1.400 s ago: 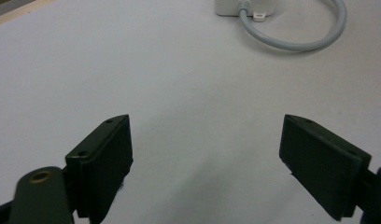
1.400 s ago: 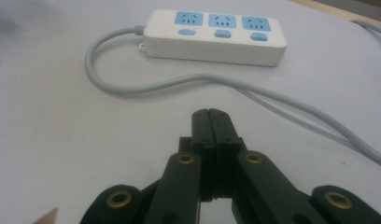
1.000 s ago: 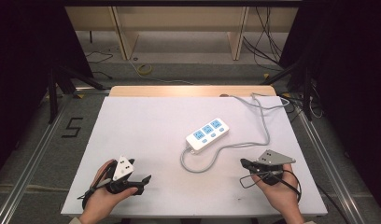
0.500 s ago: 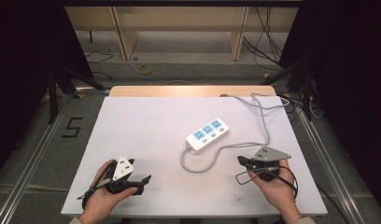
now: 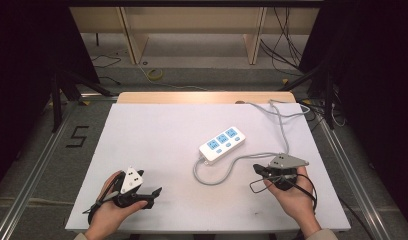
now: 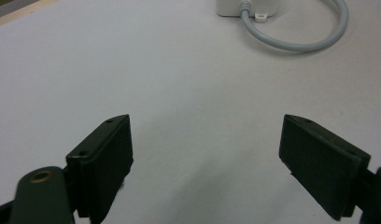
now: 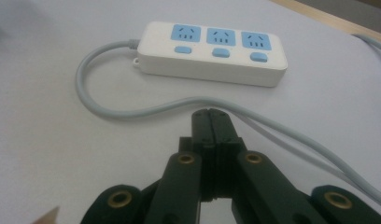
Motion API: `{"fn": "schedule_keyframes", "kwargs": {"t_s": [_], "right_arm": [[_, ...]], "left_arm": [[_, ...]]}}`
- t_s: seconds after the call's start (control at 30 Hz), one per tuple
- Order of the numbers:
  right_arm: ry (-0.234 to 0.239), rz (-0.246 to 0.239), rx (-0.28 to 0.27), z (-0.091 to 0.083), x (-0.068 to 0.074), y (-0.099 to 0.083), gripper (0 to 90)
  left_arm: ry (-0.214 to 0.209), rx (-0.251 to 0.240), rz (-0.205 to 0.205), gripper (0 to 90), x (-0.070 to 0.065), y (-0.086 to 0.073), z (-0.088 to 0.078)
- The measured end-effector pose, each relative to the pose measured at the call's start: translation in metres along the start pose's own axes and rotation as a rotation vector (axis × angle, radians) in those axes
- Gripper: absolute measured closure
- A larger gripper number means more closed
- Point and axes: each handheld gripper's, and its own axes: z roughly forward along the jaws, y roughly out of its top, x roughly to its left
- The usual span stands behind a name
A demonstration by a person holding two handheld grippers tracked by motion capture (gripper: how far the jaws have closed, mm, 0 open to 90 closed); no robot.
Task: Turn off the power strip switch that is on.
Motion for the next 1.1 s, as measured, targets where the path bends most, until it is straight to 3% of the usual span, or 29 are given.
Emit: {"fn": "schedule_keyframes", "kwargs": {"t_s": [1.1], "right_arm": [[-0.010,-0.009,0.025,0.012,-0.004,0.021,90.0]], "left_arm": [[0.008,0.000,0.011,17.4,0.000,0.000,0.000]]}}
